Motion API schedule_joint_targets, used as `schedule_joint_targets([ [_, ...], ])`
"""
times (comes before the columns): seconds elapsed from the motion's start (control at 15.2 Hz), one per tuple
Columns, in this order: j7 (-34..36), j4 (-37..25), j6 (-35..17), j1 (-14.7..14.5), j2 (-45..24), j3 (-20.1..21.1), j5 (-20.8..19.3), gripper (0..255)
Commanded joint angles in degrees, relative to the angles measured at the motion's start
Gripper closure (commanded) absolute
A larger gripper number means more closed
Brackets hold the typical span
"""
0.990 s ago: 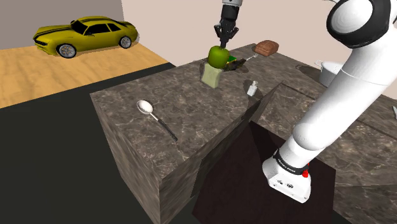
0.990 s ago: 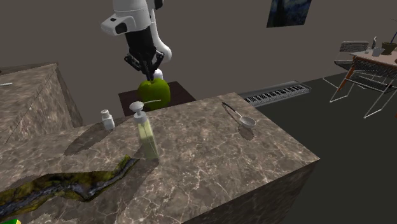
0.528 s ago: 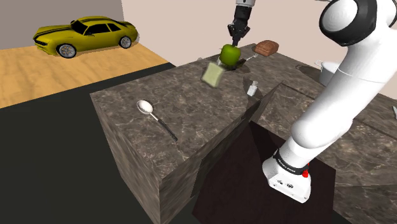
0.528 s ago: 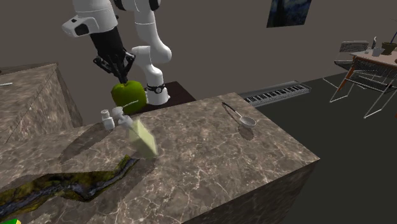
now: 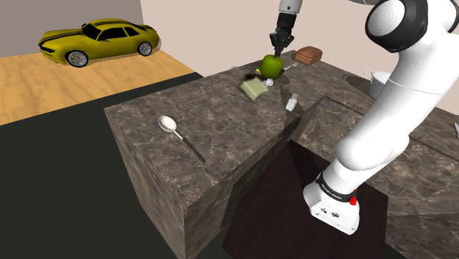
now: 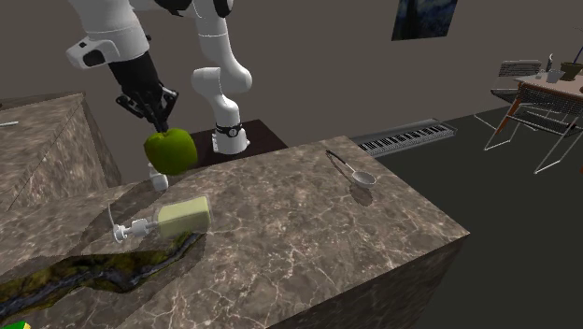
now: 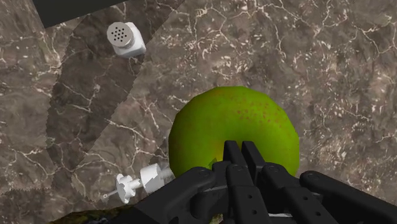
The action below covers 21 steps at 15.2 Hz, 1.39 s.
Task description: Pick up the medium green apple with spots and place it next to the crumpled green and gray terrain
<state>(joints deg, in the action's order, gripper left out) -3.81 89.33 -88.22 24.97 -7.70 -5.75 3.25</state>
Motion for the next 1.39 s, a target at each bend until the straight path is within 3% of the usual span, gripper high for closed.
schedule_joint_targets([
  [0.0, 0.04, 1.72, -1.52, -0.09, 0.24, 0.06, -0.01, 255],
  [1.32, -0.66, 15.45, -16.55, -0.20, -1.09, 0.15, 0.25, 255],
])
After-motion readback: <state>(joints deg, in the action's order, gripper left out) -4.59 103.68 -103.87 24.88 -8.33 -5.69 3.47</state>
